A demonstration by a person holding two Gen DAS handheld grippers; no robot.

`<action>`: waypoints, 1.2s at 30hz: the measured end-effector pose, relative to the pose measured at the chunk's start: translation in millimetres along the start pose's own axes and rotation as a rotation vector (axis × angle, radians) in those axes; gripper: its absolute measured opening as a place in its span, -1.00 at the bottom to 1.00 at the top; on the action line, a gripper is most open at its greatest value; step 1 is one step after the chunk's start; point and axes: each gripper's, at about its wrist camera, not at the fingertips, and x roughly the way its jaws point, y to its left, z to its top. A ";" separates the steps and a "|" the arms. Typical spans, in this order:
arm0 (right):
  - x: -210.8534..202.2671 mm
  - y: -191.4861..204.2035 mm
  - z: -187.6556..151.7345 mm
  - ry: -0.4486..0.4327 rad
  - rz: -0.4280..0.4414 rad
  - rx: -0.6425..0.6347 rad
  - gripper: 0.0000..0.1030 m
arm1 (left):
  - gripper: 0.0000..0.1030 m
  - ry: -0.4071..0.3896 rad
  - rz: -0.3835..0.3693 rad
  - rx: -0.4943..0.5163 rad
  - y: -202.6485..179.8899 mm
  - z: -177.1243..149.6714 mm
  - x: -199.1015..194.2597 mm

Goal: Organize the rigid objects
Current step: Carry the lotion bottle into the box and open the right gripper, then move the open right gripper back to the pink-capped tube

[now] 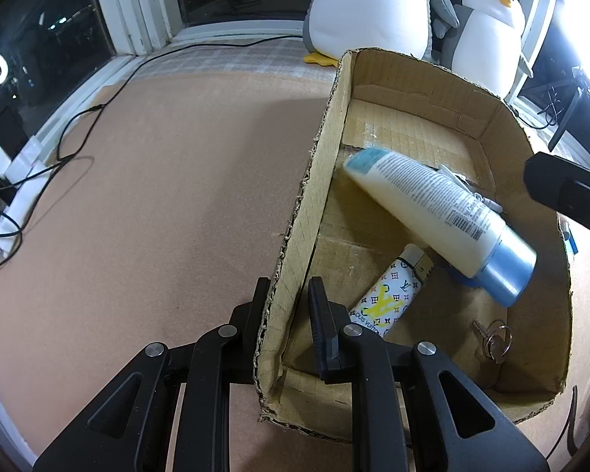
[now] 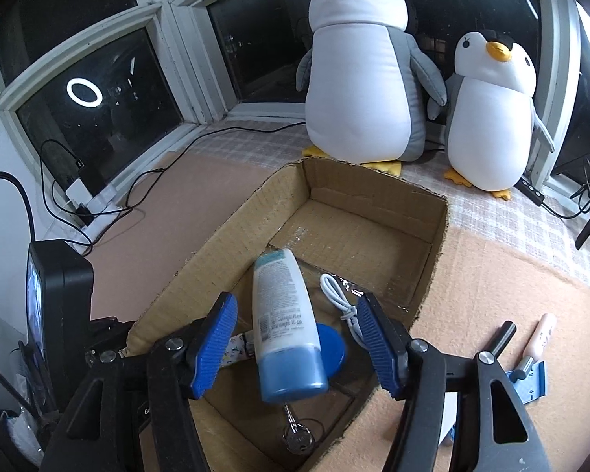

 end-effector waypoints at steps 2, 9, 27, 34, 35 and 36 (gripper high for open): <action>-3.1 -3.0 -0.4 -0.004 -0.007 0.006 0.16 | -0.67 0.000 0.000 0.000 0.1 0.0 0.1; -19.1 -23.8 -2.7 -0.022 -0.033 0.043 0.16 | -0.67 0.000 0.000 0.000 0.0 -0.1 0.1; -53.4 -156.6 -36.0 0.000 -0.203 0.300 0.16 | -0.66 0.001 0.000 0.000 -0.1 -0.1 0.1; -42.2 -197.1 -44.0 0.059 -0.214 0.397 0.06 | -0.67 0.000 0.000 0.000 -0.1 -0.2 0.1; -40.1 -200.3 -44.1 0.069 -0.213 0.404 0.03 | -0.66 0.000 0.000 0.000 -0.1 -0.2 0.1; -37.5 -203.5 -44.2 0.079 -0.213 0.409 -0.02 | -0.66 0.000 0.000 0.000 -0.3 -0.2 0.0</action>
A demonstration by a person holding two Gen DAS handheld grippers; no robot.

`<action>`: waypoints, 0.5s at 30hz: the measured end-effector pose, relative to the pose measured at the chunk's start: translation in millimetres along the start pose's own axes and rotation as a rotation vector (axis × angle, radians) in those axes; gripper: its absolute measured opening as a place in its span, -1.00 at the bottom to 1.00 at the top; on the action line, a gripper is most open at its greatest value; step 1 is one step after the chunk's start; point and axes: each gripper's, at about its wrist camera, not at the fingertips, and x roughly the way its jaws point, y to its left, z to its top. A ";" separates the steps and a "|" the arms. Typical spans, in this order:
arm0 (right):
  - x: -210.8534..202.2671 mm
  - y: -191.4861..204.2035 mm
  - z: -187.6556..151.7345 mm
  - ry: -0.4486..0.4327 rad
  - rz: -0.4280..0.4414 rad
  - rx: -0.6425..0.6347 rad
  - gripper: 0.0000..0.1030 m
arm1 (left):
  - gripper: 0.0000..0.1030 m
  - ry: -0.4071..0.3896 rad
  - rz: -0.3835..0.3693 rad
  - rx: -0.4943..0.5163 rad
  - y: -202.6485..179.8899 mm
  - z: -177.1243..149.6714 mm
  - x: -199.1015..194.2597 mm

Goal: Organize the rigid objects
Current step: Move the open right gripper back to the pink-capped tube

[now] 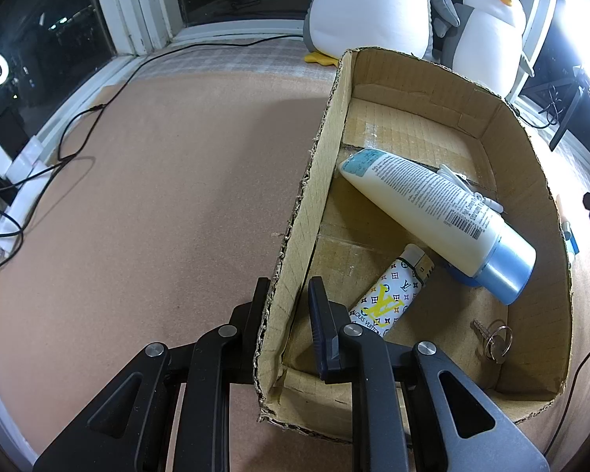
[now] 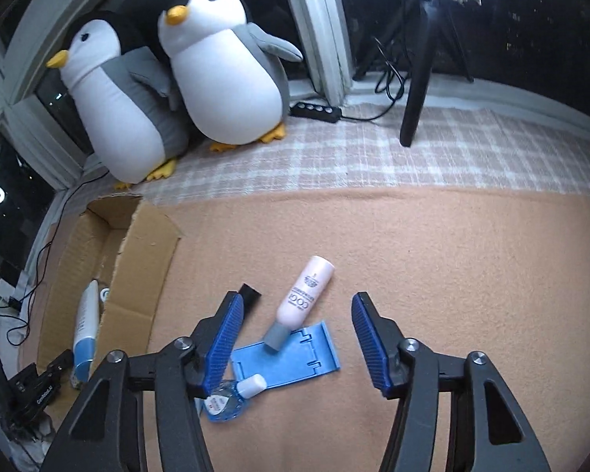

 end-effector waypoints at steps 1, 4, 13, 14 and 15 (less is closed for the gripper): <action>2.9 -1.0 1.2 0.009 -0.002 0.003 -0.04 | -0.66 0.000 0.001 0.001 0.2 0.0 0.0; 12.0 -3.0 5.6 0.036 0.000 0.014 -0.10 | -0.66 0.000 0.000 0.000 0.1 0.0 0.0; 34.1 -1.2 12.1 0.106 -0.022 0.013 -0.36 | -0.66 0.000 0.001 0.001 0.0 0.1 0.0; 36.4 -0.4 12.3 0.114 -0.025 0.009 -0.38 | -0.66 0.000 0.001 0.001 0.1 0.1 0.0; 39.1 -0.3 12.8 0.124 -0.031 0.006 -0.42 | -0.66 0.000 0.000 0.001 0.0 0.1 0.0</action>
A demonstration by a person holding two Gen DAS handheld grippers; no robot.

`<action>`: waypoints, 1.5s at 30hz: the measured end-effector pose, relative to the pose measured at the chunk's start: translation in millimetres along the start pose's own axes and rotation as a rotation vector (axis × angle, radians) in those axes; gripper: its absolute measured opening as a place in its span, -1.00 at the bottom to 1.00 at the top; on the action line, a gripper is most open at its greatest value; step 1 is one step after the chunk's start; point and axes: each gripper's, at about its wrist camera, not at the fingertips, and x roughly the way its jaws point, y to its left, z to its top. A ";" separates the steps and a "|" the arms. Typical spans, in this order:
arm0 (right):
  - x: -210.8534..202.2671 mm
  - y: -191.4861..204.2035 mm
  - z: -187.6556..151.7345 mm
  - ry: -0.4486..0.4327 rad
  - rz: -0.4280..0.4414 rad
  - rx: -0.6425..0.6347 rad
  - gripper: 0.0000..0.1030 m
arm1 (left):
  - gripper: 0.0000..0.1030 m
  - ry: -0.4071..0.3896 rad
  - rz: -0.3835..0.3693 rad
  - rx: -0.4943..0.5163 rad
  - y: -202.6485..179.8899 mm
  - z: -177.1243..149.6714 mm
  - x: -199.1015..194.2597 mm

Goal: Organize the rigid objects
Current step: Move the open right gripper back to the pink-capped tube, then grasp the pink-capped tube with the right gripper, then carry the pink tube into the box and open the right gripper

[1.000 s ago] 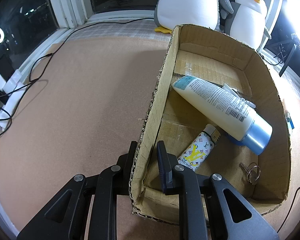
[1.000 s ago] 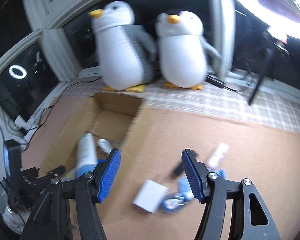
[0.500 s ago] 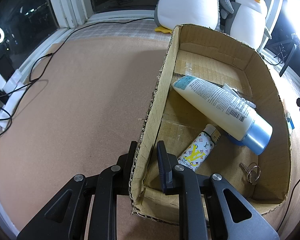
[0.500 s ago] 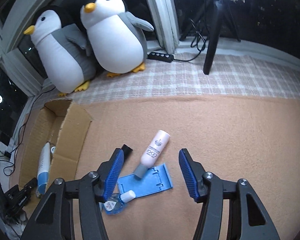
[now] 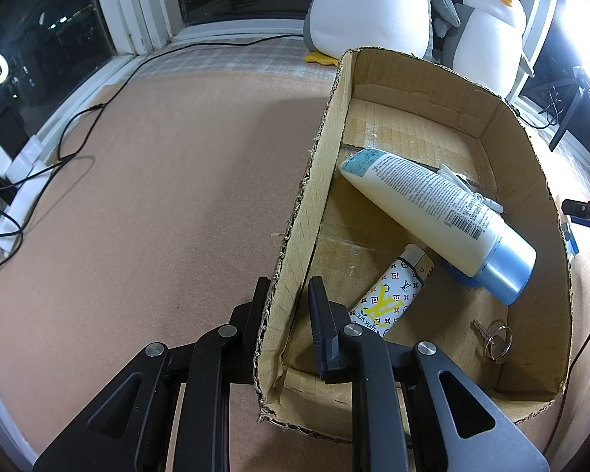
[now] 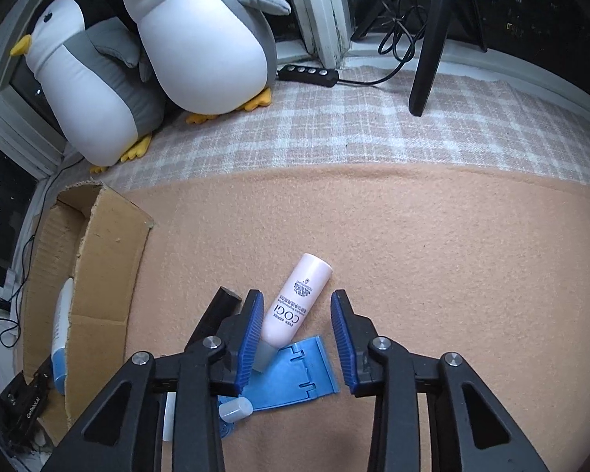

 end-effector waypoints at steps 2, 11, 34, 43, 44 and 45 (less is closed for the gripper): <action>3.7 1.8 0.1 0.015 -0.003 -0.001 -0.44 | -0.66 0.000 0.000 -0.001 0.0 0.0 0.0; 11.0 4.4 1.7 0.035 -0.012 -0.008 -0.64 | -0.66 0.000 0.001 -0.001 0.0 0.2 0.0; -46.2 43.9 8.9 -0.101 0.089 -0.026 -0.65 | -0.67 0.000 0.001 -0.001 0.0 0.4 0.0; -60.1 92.6 5.3 -0.134 0.150 -0.120 -0.65 | -0.67 0.000 0.000 -0.001 0.1 0.3 0.0; -60.2 96.7 4.0 -0.135 0.154 -0.129 -0.65 | -0.67 0.000 0.000 -0.001 -0.2 0.4 0.0; -60.2 102.3 3.0 -0.136 0.155 -0.141 -0.65 | -0.67 0.000 0.000 -0.001 -0.1 0.4 0.0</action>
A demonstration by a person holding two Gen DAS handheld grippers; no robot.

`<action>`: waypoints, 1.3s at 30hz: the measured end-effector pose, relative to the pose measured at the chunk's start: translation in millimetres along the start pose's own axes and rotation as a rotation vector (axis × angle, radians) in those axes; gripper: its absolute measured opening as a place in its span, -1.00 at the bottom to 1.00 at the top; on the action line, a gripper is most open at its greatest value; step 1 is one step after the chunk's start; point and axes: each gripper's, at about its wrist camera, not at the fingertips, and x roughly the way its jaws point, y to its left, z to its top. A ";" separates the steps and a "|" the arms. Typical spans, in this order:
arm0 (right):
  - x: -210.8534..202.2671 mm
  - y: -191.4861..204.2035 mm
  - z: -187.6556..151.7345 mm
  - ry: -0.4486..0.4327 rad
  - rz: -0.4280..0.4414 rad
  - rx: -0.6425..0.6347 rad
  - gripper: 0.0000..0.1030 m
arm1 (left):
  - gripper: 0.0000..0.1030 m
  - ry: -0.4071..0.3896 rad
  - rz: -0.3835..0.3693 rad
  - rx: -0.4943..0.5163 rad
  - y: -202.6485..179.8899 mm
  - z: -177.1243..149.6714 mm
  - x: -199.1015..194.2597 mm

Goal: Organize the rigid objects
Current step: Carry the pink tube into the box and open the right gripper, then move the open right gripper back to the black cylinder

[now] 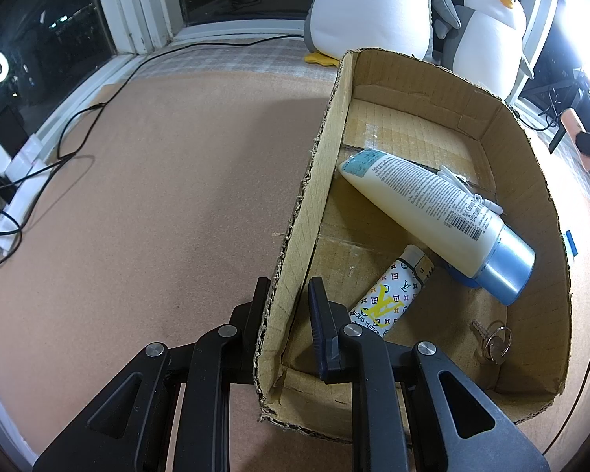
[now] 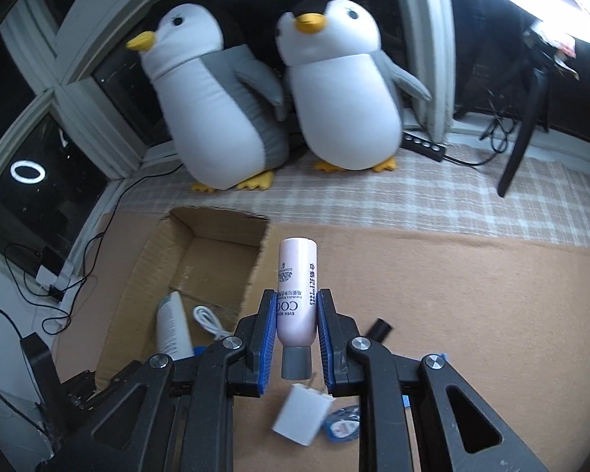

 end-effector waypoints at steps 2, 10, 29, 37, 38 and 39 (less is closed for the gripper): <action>2.5 11.7 -0.9 -0.001 0.005 -0.027 -0.65 | -0.67 0.000 0.000 0.000 0.0 0.0 0.0; 17.6 51.0 -1.5 0.012 0.040 -0.107 -0.65 | -0.67 0.000 0.000 0.000 0.4 -0.1 0.0; 40.2 98.1 -10.5 0.032 0.068 -0.205 -0.33 | -0.67 0.000 0.000 0.000 0.8 -0.1 0.2; 28.6 97.2 -7.3 -0.014 0.058 -0.203 0.19 | -0.67 0.000 -0.001 0.000 2.2 -0.8 1.9; 27.7 95.8 -7.2 -0.014 0.057 -0.202 0.19 | -0.67 0.000 -0.001 0.000 2.5 -0.9 1.6; 26.8 94.6 -7.2 -0.015 0.053 -0.201 0.19 | -0.67 0.000 -0.001 0.000 2.2 -0.8 1.9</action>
